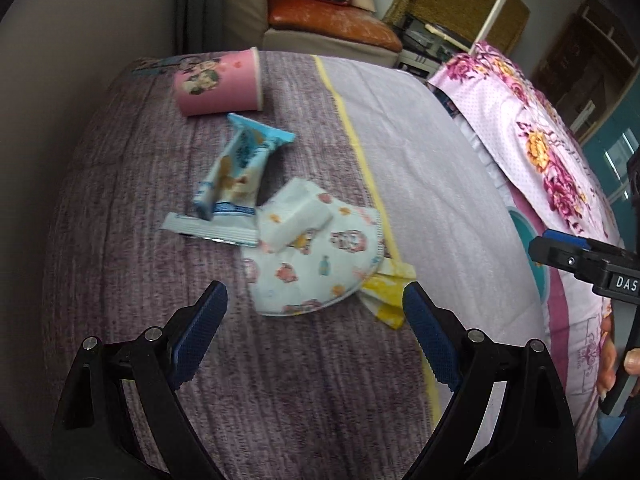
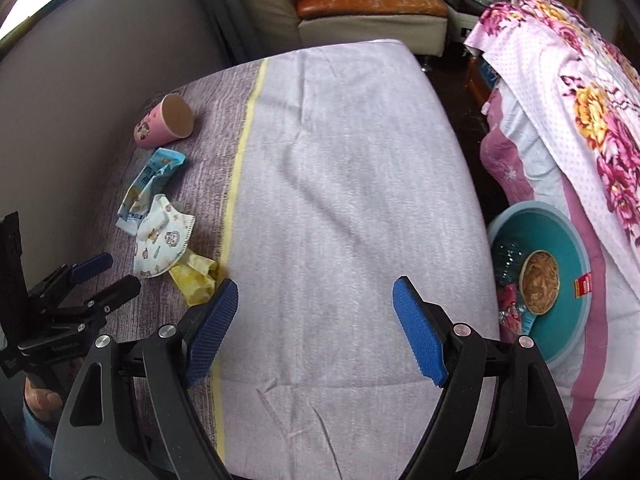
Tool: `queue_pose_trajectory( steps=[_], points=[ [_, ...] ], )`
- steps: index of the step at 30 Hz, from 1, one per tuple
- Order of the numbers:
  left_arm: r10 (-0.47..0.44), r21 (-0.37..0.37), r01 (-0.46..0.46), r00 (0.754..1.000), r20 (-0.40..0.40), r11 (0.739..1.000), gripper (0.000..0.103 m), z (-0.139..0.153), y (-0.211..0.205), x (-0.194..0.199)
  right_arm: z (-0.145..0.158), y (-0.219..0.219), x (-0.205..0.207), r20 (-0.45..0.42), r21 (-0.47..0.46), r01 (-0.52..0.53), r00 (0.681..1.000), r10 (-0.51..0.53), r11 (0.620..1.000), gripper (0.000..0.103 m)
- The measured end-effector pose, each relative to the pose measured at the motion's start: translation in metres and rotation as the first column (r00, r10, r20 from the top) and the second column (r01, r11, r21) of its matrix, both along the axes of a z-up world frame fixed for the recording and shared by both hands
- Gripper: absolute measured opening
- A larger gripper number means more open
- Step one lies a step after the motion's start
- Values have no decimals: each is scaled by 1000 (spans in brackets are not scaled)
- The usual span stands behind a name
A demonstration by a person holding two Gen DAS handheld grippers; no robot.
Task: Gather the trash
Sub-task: 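Move both tools back over the remaining trash on the table, then grasp the white printed face mask with the right tool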
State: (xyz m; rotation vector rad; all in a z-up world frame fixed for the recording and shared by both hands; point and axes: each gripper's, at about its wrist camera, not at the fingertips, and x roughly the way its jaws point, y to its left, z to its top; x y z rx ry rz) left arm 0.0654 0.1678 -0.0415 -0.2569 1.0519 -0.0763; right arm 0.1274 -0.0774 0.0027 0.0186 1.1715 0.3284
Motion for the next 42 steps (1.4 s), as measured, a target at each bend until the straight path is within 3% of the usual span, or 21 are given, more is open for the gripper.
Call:
queue_pose_trajectory(
  steps=[4,12,19,23,25,26,28,33,42],
  points=[
    [69,-16,-69,998,-6,997,90,-6,35,-3,-7,28,10,-30,30,-58,998,59,998,76],
    [116,-22,-116,993,-18,993,90,-15,65,-6,-29,96,27,-74,39,-175,981,178,984,75],
    [147,-33,-148,989,-35,988,90,-24,88,-9,-53,132,43,-130,45,-201,970,205,979,61],
    [154,-42,-156,987,-46,987,90,-29,94,-8,-56,146,43,-127,57,-220,966,226,974,41],
    [151,-43,-153,987,-47,987,90,-30,94,-7,-54,153,41,-116,63,-238,963,244,969,12],
    [148,-42,-150,988,-47,988,90,-29,93,-7,-52,155,40,-105,64,-243,963,249,968,8],
    [144,-42,-146,989,-45,988,90,-29,92,-6,-44,155,36,-74,78,-253,963,259,964,3],
    [137,-47,-140,989,-51,989,90,-31,88,-3,-23,140,31,-19,92,-258,965,260,962,2],
    [58,-72,-63,996,-67,995,90,-31,47,7,-1,71,36,29,71,-92,995,90,993,2]
  ],
)
